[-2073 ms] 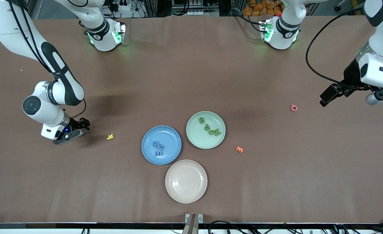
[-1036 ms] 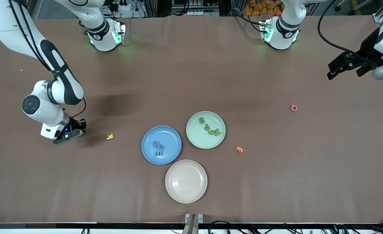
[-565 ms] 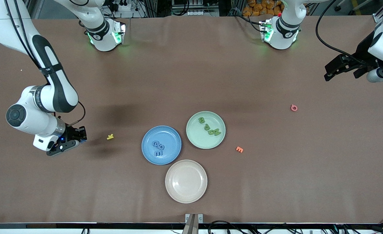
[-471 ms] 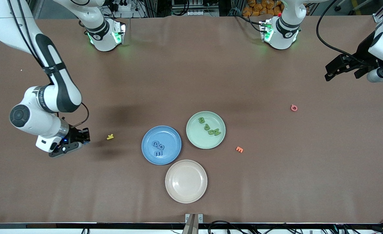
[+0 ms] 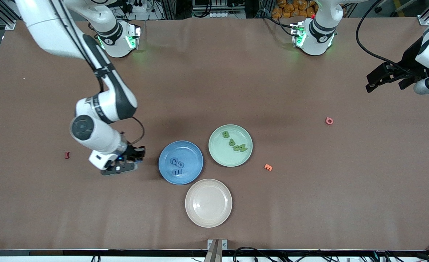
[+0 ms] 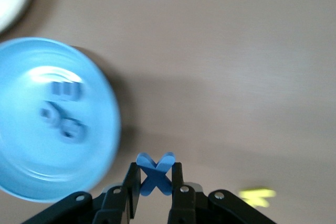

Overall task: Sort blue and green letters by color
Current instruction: 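Carry blue X over the blue plate with the right gripper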

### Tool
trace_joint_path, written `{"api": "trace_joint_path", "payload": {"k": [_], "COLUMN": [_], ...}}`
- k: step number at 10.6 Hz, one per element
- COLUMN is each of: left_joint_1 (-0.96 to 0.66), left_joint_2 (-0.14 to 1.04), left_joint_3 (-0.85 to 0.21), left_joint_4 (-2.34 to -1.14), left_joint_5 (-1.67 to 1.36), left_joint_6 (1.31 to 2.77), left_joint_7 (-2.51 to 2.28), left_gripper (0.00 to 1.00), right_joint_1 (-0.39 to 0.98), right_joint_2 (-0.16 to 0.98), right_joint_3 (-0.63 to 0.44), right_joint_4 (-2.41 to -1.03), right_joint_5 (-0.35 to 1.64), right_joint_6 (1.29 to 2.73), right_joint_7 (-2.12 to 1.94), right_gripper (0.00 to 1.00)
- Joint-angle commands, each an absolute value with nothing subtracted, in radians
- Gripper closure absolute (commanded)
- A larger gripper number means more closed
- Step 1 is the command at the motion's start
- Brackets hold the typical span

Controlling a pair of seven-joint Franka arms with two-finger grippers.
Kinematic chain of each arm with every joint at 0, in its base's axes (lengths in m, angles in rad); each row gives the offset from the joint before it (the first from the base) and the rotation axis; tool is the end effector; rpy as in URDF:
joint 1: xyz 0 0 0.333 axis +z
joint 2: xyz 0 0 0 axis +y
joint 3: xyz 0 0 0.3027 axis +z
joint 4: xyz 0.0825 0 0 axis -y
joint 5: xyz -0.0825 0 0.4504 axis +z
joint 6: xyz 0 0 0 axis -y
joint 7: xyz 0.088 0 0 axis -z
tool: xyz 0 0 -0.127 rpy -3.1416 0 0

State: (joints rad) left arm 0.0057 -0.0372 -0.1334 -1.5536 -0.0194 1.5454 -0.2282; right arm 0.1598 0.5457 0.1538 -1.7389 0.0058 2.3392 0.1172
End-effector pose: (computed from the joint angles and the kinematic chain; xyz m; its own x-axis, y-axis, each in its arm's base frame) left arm 0.6027 -0.0813 0.6208 0.9947 0.0998 0.0247 0.0993 -0.9948 0.0205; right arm 0.6842 0.2167 0.1986 0.9851 0.1649 0.0491 0.1688 -0.9815 -0.0903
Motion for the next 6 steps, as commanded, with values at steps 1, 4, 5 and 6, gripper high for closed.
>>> {"api": "trace_joint_path", "payload": {"k": [1,4,5,6], "left_joint_1": [0.009,0.009,0.009,0.009], "left_joint_2": [-0.026,-0.026,-0.026,-0.026], "left_joint_3": [-0.133,-0.133,-0.133,-0.133], "left_joint_4": [-1.531,-1.531,-1.531,-1.531], "left_joint_5": [-0.008,-0.005,-0.003,-0.005], "left_joint_6": [1.543,1.543,1.543,1.543], "left_joint_7": [-0.207,-0.207,-0.207,-0.207], "left_gripper": [0.0,0.0,0.0,0.0], "right_joint_1": [0.26,0.322,0.33,0.328], "right_joint_2": [0.678,0.755,0.768,0.77], "right_joint_3": [0.144,0.14,0.14,0.14], "right_joint_4": [-1.571,-1.517,-1.514,-1.511], "right_joint_5": [0.0,-0.002,-0.002,0.0], "right_joint_6": [2.332,2.423,2.436,2.436], "right_joint_7": [0.276,0.359,0.36,0.36], "right_gripper": [0.87,0.82,0.8,0.74]}}
